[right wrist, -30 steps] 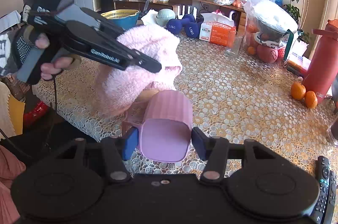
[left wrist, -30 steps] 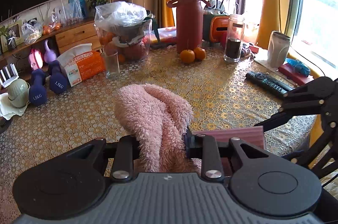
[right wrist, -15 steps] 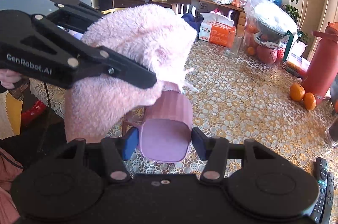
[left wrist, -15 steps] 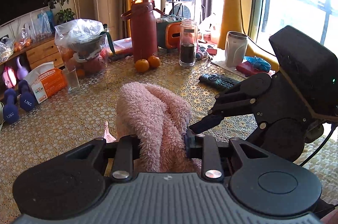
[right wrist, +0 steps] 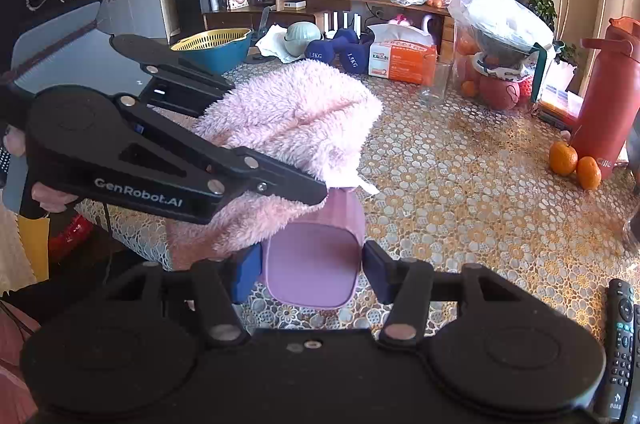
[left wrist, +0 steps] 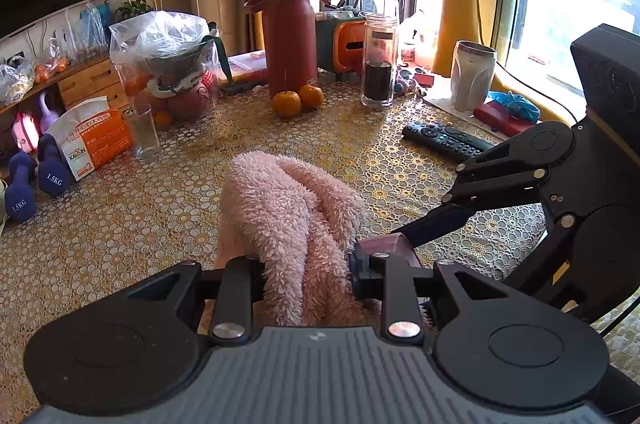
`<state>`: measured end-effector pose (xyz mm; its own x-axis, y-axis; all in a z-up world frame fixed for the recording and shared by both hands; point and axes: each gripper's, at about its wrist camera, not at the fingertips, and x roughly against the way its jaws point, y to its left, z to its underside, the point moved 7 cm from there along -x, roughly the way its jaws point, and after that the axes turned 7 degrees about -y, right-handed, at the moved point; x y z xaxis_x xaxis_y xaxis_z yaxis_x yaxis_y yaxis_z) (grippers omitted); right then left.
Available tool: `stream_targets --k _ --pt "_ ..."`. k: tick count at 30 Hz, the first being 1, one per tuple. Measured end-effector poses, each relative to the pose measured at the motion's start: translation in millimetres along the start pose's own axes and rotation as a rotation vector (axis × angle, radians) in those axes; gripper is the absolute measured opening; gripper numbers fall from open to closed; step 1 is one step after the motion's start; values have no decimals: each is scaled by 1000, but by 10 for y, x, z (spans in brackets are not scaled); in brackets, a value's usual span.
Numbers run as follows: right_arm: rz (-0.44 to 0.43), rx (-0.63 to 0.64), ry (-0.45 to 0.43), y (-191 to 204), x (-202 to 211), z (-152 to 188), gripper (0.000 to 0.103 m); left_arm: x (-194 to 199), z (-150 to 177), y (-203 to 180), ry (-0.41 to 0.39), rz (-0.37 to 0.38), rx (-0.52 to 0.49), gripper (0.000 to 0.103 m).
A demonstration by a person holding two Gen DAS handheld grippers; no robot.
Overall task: Clean container
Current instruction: 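Wipe the pitcher rim and opening with the towel in the left tool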
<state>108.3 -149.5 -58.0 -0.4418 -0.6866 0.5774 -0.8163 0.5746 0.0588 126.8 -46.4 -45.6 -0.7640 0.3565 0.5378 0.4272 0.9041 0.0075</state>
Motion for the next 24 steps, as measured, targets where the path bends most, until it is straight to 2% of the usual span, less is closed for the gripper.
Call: stream_targets --k 4,15,19,24 --pt "-6 -28 -5 -31 13 13 54 -99 37 147 19 -18 27 26" --pt "-6 -96 -19 -92 12 20 54 -308 250 568 89 -124 45 27" --pt "1 -135 -27 -123 14 23 54 -302 327 594 101 -130 50 27" --pt "11 -151 -31 -116 25 42 54 -176 239 550 83 -125 62 27"
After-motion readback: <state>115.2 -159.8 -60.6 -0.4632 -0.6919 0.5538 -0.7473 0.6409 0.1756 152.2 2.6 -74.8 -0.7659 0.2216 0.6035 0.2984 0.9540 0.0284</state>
